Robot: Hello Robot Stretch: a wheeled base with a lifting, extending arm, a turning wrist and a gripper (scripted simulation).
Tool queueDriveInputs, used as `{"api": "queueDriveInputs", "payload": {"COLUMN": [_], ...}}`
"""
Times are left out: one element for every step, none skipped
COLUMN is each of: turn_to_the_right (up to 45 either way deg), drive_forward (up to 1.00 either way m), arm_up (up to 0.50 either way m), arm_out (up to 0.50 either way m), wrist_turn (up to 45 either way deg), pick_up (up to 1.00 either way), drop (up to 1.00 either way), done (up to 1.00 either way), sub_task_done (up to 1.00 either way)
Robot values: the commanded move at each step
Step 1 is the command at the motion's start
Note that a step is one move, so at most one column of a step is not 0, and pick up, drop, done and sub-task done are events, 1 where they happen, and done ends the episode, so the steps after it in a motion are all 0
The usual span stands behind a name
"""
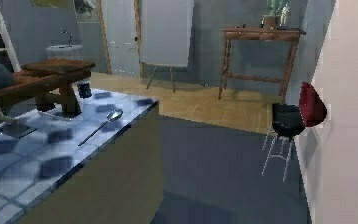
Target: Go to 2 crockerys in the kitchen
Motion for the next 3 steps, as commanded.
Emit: {"api": "queueDriveInputs", "payload": {"turn_to_the_right": [0.0, -33.0, 0.0], "drive_forward": [0.45, 0.0, 0.0], "arm_up": [0.0, 0.0, 0.0], "arm_out": [0.0, 0.0, 0.0], "wrist_turn": [0.0, 0.0, 0.0], "pick_up": [0.0, 0.0, 0.0], "drop": [0.0, 0.0, 0.0], "done": [0.0, 0.0, 1.0], "sub_task_done": [0.0, 0.0, 0.0]}}
